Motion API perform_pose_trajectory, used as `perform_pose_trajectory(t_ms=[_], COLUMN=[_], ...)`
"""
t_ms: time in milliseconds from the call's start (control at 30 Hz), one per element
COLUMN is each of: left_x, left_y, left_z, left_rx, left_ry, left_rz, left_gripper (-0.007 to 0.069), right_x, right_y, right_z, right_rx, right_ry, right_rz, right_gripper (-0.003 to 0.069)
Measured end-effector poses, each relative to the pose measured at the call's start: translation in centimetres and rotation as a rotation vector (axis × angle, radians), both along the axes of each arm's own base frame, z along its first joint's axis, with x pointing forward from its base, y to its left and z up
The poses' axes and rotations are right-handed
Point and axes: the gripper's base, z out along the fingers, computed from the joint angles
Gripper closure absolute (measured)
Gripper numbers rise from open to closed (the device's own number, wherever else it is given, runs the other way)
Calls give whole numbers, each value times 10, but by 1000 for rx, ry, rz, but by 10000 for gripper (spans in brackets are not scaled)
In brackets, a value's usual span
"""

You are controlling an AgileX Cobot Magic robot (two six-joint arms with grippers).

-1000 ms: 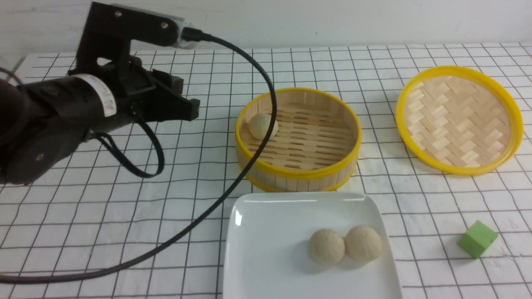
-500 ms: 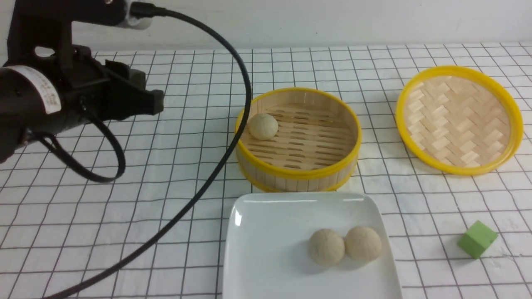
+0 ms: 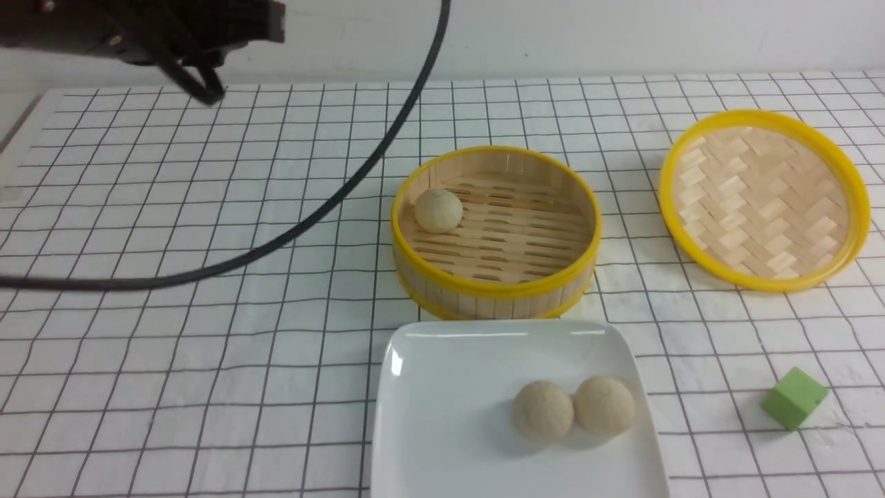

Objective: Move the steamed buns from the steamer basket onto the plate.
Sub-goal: Use the left arm to grab the steamed stuffed bun that is closest to it

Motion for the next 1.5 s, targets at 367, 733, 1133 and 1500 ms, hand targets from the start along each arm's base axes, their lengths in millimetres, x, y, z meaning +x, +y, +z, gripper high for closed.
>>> perform_pose_trajectory(t_ms=[367, 733, 1133, 1500], left_x=[76, 114, 129, 143], left_y=[-40, -74, -90, -95], left_z=[-86, -114, -131, -162], left_rx=[-6, -60, -67, -52], left_ry=[168, 299, 451, 469], left_rz=[-64, -226, -303, -297], left_gripper=[384, 384, 384, 384], right_x=[0, 0, 0, 0], right_y=[0, 0, 0, 0], right_z=[0, 0, 0, 0], right_rx=[1, 3, 3, 1], right_ry=[1, 2, 2, 2], right_rz=[0, 0, 0, -1], right_gripper=[273, 273, 273, 273])
